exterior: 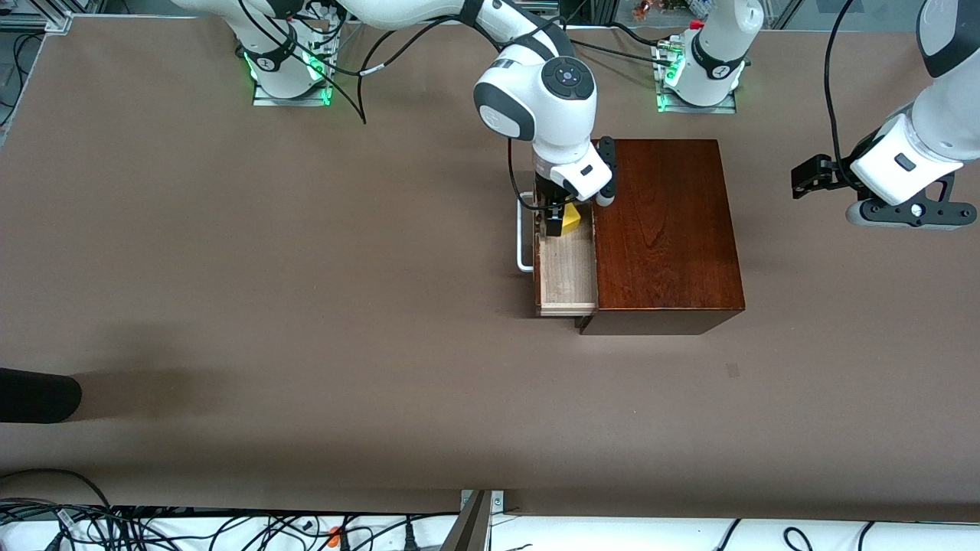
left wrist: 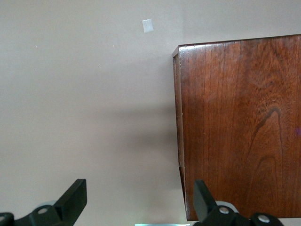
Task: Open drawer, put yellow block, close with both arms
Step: 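Lower the cube into the drawer and open the right gripper, then raise the right gripper away while the left gripper moves to the drawer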
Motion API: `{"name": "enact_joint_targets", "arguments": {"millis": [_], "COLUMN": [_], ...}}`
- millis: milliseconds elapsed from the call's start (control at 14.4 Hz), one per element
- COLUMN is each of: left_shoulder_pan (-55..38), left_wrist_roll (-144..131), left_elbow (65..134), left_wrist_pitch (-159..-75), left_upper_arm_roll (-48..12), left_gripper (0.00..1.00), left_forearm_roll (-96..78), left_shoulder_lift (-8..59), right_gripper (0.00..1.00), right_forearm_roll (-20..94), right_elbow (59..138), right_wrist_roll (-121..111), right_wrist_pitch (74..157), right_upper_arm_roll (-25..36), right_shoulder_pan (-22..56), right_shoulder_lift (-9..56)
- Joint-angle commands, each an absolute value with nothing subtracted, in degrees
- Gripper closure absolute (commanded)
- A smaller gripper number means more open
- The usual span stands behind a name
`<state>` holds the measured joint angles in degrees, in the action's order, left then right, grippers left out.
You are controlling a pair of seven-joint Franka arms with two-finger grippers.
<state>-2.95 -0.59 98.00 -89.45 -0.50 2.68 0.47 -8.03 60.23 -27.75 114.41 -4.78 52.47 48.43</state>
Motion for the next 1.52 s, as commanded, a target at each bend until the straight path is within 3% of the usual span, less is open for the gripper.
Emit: {"name": "enact_joint_targets", "arguments": {"millis": [0,484,761,1038,1246,1453], "left_shoulder_pan": [-2.6,-3.5,-3.7,-3.8,-3.9,-4.0], "left_wrist_roll": [1.1,9.2,19.2,28.9,34.5,43.3], "left_elbow": [98.4,97.5,96.8,96.7,96.4,96.4], "left_wrist_pitch": [-88.9,-88.8,-86.5,-85.0,-89.4,-99.7], "left_upper_arm_roll": [-0.4,-1.2,-7.5,-16.0,-21.7,-29.3], "left_gripper": [0.0,0.0,0.0,0.0,0.0,0.0], "left_forearm_roll": [1.7,1.3,-0.7,-3.7,-9.7,-9.5], "left_shoulder_lift": [-0.5,-0.4,-0.3,2.4,6.1,10.3], "right_gripper": [0.0,0.0,0.0,0.0,0.0,0.0], "right_forearm_roll": [-7.7,-5.9,-5.9,-2.9,0.8,0.6], "right_elbow": [58.3,58.1,58.5,59.6,70.7,83.4], "right_wrist_roll": [-28.0,-28.3,-27.6,-26.9,-26.3,-15.5], "right_wrist_pitch": [110.6,100.5,96.1,88.7,90.2,92.6], "right_upper_arm_roll": [-4.9,-4.2,-3.9,5.1,12.3,11.3], "right_shoulder_pan": [51.9,43.3,33.7,30.5,30.5,26.1], "right_shoulder_lift": [46.9,33.9,27.4,22.7,14.3,4.4]}}
